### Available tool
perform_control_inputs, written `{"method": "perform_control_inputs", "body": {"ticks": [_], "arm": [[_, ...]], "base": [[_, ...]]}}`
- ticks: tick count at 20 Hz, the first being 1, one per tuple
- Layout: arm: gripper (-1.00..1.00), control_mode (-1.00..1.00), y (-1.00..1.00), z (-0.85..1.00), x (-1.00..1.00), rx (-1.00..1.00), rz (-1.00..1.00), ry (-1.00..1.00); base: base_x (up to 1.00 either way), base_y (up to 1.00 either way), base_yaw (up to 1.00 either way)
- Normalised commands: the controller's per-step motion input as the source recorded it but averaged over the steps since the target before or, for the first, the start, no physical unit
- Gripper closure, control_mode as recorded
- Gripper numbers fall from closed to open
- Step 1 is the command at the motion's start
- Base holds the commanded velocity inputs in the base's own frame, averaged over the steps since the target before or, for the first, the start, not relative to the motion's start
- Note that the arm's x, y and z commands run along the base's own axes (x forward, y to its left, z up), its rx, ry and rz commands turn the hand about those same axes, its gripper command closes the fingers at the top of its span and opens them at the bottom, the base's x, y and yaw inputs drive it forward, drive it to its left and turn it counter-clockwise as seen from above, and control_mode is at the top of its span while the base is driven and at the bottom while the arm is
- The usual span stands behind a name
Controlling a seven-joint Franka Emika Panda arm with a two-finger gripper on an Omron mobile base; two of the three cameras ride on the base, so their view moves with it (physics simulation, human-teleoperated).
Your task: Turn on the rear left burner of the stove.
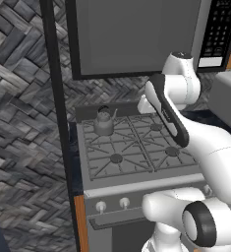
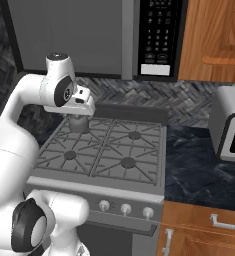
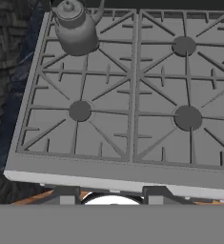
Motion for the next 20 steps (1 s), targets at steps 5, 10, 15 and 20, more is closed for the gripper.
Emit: {"method": "perform_control_inputs", "body": {"ticks": [5, 10, 15, 20], "arm": [[-1.00, 1.00, 0.00, 0.00, 0.00, 0.00, 0.00, 0.00], [-1.00, 1.00, 0.00, 0.00, 0.00, 0.00, 0.00, 0.00], [-1.00, 1.00, 0.00, 0.00, 0.00, 0.00, 0.00, 0.00], [-1.00, 1.00, 0.00, 0.00, 0.00, 0.00, 0.00, 0.00]], "base": [[0.00, 0.00, 0.00], [-0.04, -0.39, 0.00], [-0.03, -0.59, 0.00], [0.00, -0.30, 0.00]]}}
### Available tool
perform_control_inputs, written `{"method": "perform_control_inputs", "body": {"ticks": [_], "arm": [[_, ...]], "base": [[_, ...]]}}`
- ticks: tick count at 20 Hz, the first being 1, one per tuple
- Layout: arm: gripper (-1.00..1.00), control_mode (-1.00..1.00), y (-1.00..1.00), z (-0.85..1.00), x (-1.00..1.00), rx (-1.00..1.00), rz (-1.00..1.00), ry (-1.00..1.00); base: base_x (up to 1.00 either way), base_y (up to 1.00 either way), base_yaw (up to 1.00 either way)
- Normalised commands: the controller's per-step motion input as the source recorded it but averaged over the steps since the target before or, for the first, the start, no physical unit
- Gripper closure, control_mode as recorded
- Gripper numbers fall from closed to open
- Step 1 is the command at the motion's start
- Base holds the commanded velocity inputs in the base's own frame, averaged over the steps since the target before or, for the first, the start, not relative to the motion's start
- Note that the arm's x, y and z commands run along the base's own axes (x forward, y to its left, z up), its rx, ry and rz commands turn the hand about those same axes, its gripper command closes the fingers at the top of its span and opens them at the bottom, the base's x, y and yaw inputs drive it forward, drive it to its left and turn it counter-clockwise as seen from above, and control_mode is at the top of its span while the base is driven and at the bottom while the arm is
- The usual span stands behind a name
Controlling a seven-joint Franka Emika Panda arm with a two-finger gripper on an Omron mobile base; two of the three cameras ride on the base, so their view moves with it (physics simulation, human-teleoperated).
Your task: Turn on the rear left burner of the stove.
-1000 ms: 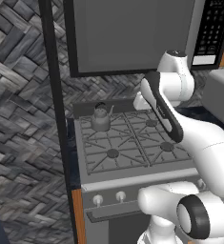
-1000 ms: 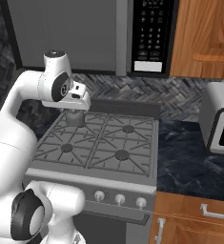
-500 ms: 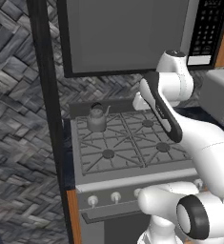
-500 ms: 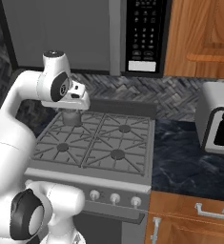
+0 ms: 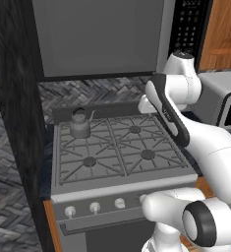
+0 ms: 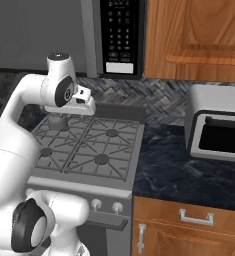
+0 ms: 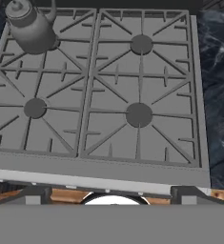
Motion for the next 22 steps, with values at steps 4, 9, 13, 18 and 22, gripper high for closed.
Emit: {"method": "perform_control_inputs", "body": {"ticks": [4, 9, 13, 18, 22], "arm": [[-1.00, -1.00, 0.00, 0.00, 0.00, 0.00, 0.00, 0.00], [-1.00, -1.00, 0.45, -0.29, 0.00, 0.00, 0.00, -0.02], [-1.00, -1.00, 1.00, -0.51, -0.03, 0.00, 0.00, -0.06], [-1.00, -1.00, 1.00, -0.65, -0.21, -0.05, -0.09, 0.00], [-1.00, -1.00, 1.00, -0.69, -0.44, -0.05, -0.15, 0.00]], "base": [[0.00, 0.00, 0.00], [0.00, 0.00, 0.00], [0.00, 0.00, 0.00], [0.00, 0.00, 0.00], [0.00, 0.00, 0.00]]}}
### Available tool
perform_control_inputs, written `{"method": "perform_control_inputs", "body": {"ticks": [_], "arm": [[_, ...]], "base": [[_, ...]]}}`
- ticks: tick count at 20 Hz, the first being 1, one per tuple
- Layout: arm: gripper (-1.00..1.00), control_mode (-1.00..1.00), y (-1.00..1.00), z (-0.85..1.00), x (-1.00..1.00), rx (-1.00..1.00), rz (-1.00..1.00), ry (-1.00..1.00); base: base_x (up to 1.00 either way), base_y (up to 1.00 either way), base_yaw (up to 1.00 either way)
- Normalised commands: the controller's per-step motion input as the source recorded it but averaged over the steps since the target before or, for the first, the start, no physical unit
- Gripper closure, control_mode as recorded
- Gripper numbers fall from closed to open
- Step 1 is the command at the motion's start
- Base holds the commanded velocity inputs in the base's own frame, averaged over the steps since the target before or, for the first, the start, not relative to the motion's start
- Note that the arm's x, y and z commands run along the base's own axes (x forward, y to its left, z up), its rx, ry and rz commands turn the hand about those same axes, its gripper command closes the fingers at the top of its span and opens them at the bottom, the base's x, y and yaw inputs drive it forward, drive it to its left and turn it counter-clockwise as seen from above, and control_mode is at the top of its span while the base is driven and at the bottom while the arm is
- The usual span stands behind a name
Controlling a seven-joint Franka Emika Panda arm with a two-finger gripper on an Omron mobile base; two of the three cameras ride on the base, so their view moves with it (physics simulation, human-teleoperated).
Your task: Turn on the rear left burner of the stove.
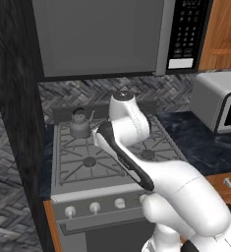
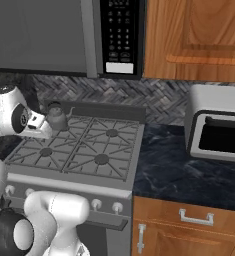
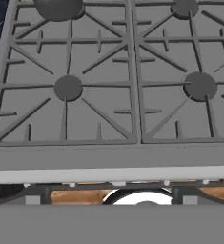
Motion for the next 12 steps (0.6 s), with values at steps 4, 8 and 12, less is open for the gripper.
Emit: {"method": "perform_control_inputs", "body": {"ticks": [4, 8, 12], "arm": [[-1.00, -1.00, 1.00, -0.67, -0.67, 0.00, -0.12, -0.02], [-1.00, -1.00, 1.00, -0.57, -0.64, -0.01, -0.07, -0.05], [-1.00, -1.00, 0.24, -0.24, -0.38, -0.02, 0.05, 0.00]], "base": [[0.00, 0.00, 0.00], [0.00, 0.00, 0.00], [0.00, 0.00, 0.00]]}}
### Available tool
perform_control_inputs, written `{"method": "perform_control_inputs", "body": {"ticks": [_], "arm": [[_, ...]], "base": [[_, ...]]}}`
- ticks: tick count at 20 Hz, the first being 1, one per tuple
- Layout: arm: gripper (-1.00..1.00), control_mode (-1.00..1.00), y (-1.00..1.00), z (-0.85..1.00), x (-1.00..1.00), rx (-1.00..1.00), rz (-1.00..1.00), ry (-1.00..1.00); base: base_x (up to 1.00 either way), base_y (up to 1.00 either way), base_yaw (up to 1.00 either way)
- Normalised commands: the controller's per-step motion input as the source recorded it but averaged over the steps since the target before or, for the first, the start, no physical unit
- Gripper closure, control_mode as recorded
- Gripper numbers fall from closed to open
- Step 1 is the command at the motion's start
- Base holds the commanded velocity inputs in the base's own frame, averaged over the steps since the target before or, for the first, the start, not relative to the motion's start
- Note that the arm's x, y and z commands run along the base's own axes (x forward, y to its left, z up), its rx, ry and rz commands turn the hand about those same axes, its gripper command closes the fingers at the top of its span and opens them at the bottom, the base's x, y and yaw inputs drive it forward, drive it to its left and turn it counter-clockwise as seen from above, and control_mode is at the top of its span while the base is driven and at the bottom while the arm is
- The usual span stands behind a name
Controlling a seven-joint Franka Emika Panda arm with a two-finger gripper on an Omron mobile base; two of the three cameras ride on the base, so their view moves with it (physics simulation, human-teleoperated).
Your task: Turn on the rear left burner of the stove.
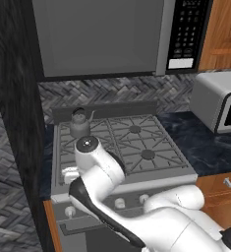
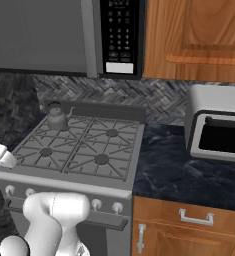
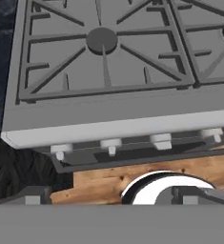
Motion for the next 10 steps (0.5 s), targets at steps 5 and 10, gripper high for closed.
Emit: {"method": "perform_control_inputs", "body": {"ticks": [5, 10], "arm": [[-1.00, -1.00, 0.11, -0.53, -0.06, 0.00, 0.00, -0.14], [-1.00, -1.00, 0.23, -0.94, -0.09, 0.01, 0.00, -0.28]], "base": [[0.00, 0.00, 0.00], [0.00, 0.00, 0.00]]}}
